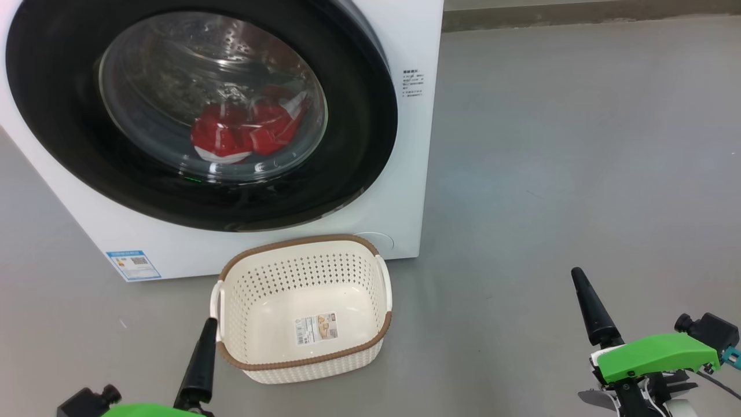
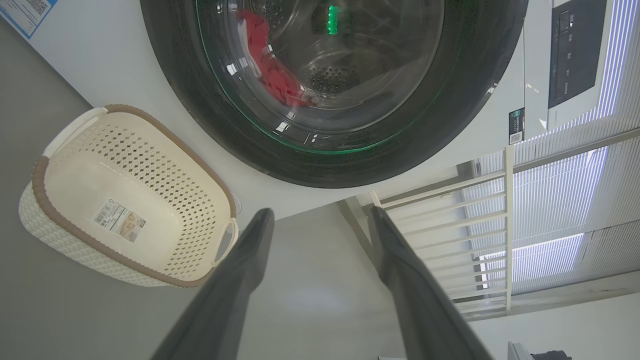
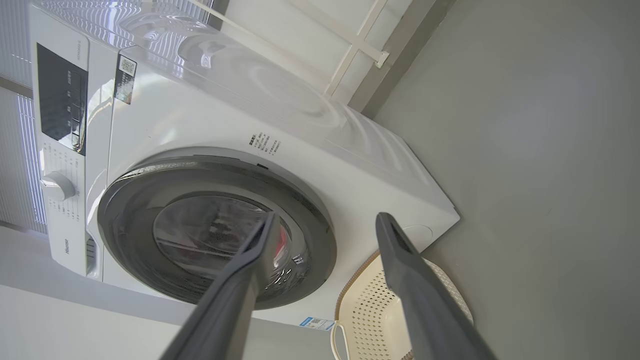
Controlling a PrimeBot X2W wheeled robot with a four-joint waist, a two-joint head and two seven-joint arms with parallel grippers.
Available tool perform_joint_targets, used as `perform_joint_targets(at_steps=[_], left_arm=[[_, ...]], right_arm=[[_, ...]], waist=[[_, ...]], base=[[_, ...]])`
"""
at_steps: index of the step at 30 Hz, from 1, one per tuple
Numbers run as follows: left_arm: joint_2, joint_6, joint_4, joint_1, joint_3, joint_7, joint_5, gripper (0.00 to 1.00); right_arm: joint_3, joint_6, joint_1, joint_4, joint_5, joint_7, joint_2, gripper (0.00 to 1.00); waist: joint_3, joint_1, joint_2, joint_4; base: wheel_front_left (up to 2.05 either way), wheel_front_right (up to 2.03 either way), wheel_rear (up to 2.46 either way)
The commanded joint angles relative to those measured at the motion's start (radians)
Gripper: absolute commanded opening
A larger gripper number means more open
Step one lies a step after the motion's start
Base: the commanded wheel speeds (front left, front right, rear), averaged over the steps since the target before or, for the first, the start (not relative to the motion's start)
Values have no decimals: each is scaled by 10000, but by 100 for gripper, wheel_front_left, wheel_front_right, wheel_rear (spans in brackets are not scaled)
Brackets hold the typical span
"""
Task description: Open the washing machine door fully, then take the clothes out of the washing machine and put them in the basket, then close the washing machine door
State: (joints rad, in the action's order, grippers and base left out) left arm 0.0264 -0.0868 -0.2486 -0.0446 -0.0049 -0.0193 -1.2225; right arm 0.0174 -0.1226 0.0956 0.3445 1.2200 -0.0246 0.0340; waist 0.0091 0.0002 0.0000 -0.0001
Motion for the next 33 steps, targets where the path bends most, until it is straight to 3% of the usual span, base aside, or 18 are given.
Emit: perform_joint_targets(at_steps=[1,33], left_arm=[[141,86,361,-478,78,-97,272,100],[178,801,1068,-851,-442,-995,4471,100]], right_arm=[[-126,-29,554,-317,-258,-97,91,100],[-625,-49,977,-695,-3892,-974,111,100]], waist=[[6,-1,0,-1],[79,-1,0,82]], base=[[0,0,0],[0,0,0]])
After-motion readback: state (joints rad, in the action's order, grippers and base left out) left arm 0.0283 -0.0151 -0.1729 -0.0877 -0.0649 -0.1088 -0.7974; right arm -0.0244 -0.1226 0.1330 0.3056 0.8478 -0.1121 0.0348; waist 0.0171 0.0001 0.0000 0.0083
